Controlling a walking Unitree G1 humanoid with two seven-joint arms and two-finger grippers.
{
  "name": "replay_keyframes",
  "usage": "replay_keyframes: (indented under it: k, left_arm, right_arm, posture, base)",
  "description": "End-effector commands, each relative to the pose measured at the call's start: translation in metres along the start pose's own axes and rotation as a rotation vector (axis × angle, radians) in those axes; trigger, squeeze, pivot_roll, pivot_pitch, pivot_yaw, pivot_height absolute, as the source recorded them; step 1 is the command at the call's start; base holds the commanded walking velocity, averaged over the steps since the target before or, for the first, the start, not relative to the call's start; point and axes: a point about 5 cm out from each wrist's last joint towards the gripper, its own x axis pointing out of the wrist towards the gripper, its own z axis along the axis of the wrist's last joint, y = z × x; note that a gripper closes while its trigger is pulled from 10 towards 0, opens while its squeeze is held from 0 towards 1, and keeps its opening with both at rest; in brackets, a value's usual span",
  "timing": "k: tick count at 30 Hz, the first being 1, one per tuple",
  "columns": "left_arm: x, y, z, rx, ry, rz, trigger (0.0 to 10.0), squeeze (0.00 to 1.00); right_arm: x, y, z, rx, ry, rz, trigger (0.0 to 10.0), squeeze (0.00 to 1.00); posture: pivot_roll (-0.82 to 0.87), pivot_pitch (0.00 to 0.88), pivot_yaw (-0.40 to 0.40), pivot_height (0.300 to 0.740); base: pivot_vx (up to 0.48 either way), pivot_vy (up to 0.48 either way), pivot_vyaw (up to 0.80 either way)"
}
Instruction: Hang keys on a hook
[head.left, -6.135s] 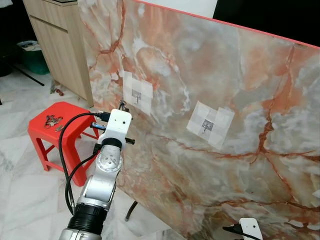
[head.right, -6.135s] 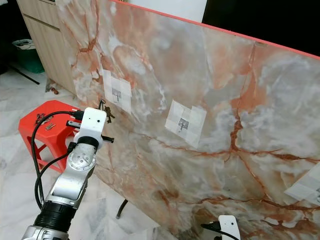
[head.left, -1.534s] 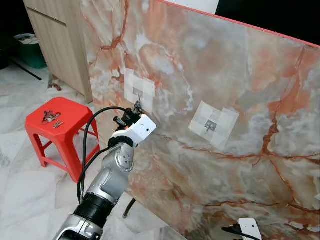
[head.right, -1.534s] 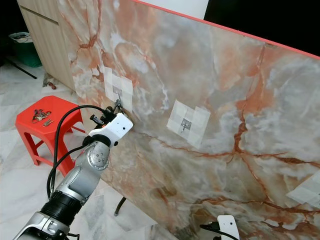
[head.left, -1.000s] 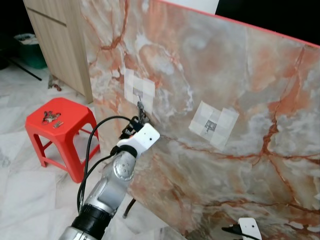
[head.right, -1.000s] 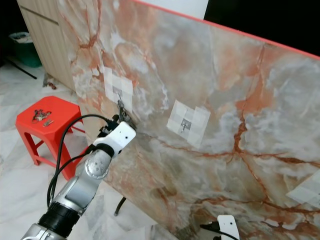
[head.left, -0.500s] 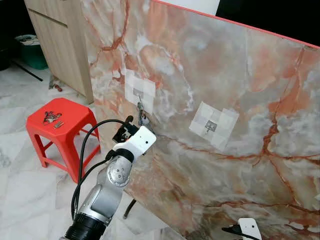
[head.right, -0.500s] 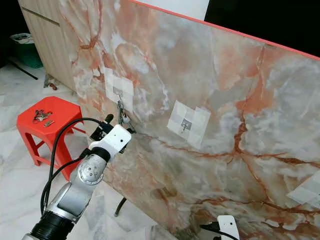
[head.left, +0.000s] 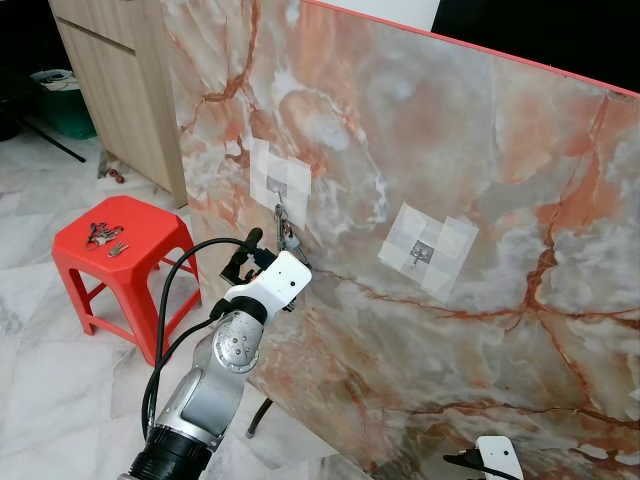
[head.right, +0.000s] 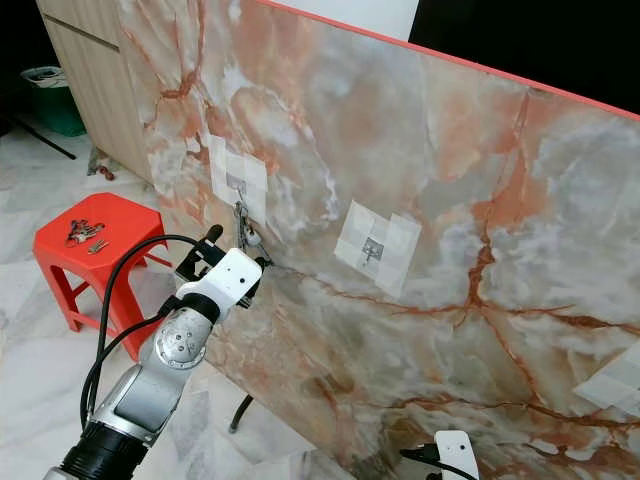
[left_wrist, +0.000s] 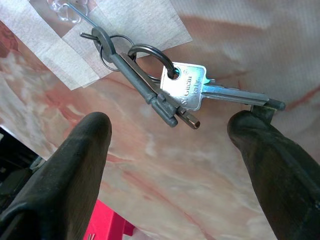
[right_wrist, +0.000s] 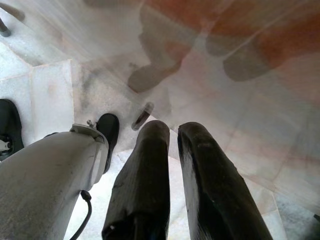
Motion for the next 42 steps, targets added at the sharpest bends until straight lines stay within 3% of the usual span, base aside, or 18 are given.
replay_keyframes:
  k: [1,2,3,4,5,13,16,17,18,22,23,26,31,35,38,39,41,42]
  left_arm:
    - [-0.007,-0.014,-0.002,-0.030,0.006,-0.082,10.0,1.00]
    - [-0.009,0.003,0.008,0.007,-0.068,-0.055,10.0,0.00]
    - [-0.010,0.018,0.017,0.044,-0.126,-0.009,10.0,0.00]
    - [-0.010,0.018,0.017,0.044,-0.126,-0.009,10.0,0.00]
    - [-0.011,0.037,0.028,0.102,-0.179,0.060,10.0,0.00]
    - [-0.009,0.037,0.026,0.131,-0.142,0.070,10.0,0.00]
    - [-0.010,0.036,0.027,0.044,-0.151,0.048,10.0,0.00]
    - [-0.013,0.030,0.028,-0.103,-0.175,-0.017,10.0,0.00]
    - [-0.015,0.027,0.028,-0.151,-0.184,-0.046,10.0,0.00]
    - [-0.026,0.015,0.023,-0.265,-0.201,-0.165,10.0,0.00]
    - [-0.031,0.017,0.017,-0.332,-0.186,-0.141,10.0,0.00]
    - [-0.039,0.021,0.007,-0.375,-0.150,-0.087,10.0,0.00]
    - [-0.063,0.015,-0.018,-0.445,-0.051,-0.099,10.0,0.00]
    - [-0.080,0.011,-0.064,-0.530,0.166,-0.009,10.0,0.00]
    - [-0.092,0.014,-0.104,-0.583,0.347,0.124,10.0,0.00]
    - [-0.103,0.014,-0.133,-0.641,0.474,0.210,10.0,0.00]
    - [-0.110,0.013,-0.148,-0.690,0.536,0.257,10.0,0.00]
    - [-0.120,0.007,-0.168,-0.737,0.615,0.277,10.0,0.00]
  right_arm:
    - [-0.001,-0.008,0.005,-0.006,-0.019,-0.021,10.0,0.00]
    - [-0.001,-0.007,0.005,0.000,-0.019,-0.018,10.0,0.00]
    - [-0.001,-0.007,0.004,0.004,-0.019,-0.016,10.0,0.00]
    - [-0.001,-0.007,0.004,0.004,-0.019,-0.016,10.0,0.00]
    - [-0.001,-0.006,0.004,0.008,-0.019,-0.014,10.0,0.00]
    - [-0.001,-0.006,0.004,0.008,-0.020,-0.013,10.0,0.00]
    - [-0.001,-0.006,0.004,0.009,-0.020,-0.014,10.0,0.00]
    - [-0.001,-0.006,0.004,0.008,-0.020,-0.014,10.0,0.00]
    - [-0.001,-0.007,0.004,0.009,-0.020,-0.014,10.0,0.00]
    - [-0.001,-0.006,0.005,0.007,-0.019,-0.014,10.0,0.00]
    - [-0.001,-0.007,0.004,0.007,-0.019,-0.015,10.0,0.00]
    - [-0.001,-0.007,0.004,0.006,-0.019,-0.016,10.0,0.00]
    - [-0.001,-0.007,0.004,-0.002,-0.015,-0.016,10.0,0.00]
    - [-0.001,-0.008,0.004,-0.008,-0.013,-0.016,10.0,0.00]
    - [-0.001,-0.007,0.004,-0.010,-0.012,-0.016,10.0,0.00]
    - [-0.001,-0.007,0.004,-0.010,-0.011,-0.016,10.0,0.00]
    - [-0.001,-0.007,0.004,-0.009,-0.010,-0.017,10.0,0.00]
    - [-0.001,-0.006,0.004,-0.010,-0.009,-0.017,10.0,0.00]
  posture:
    - [0.00,0.000,-0.150,0.740]
    - [0.01,0.000,-0.142,0.740]
    - [0.01,0.000,-0.142,0.740]
    - [0.01,0.000,-0.142,0.740]
    - [0.01,0.000,-0.143,0.740]
    - [0.01,0.000,-0.141,0.740]
    - [0.01,0.000,-0.142,0.740]
    - [0.01,0.000,-0.143,0.740]
    - [0.01,0.000,-0.143,0.740]
    - [0.01,0.000,-0.142,0.740]
    - [0.01,0.000,-0.142,0.740]
    - [0.01,0.000,-0.142,0.740]
    - [0.02,0.000,-0.145,0.740]
    - [0.03,0.000,-0.143,0.740]
    - [0.02,0.000,-0.141,0.740]
    - [0.03,0.000,-0.139,0.740]
    - [0.03,0.000,-0.136,0.740]
    - [0.02,0.000,-0.131,0.740]
  base:
    - [0.000,0.000,0.00]
    - [0.000,0.000,0.00]
    - [0.000,0.000,0.00]
    - [0.000,0.000,0.00]
    - [0.000,0.000,0.00]
    - [0.000,0.000,0.00]
    - [0.000,0.000,0.00]
    - [0.000,0.000,0.00]
    - [0.000,0.000,0.00]
    - [0.000,0.000,0.00]
    - [0.000,0.000,0.00]
    - [0.000,0.000,0.00]
    - [0.000,0.000,0.00]
    - [0.000,0.000,0.00]
    - [0.000,0.000,0.00]
    - [0.000,0.000,0.00]
    - [0.000,0.000,0.00]
    - [0.000,0.000,0.00]
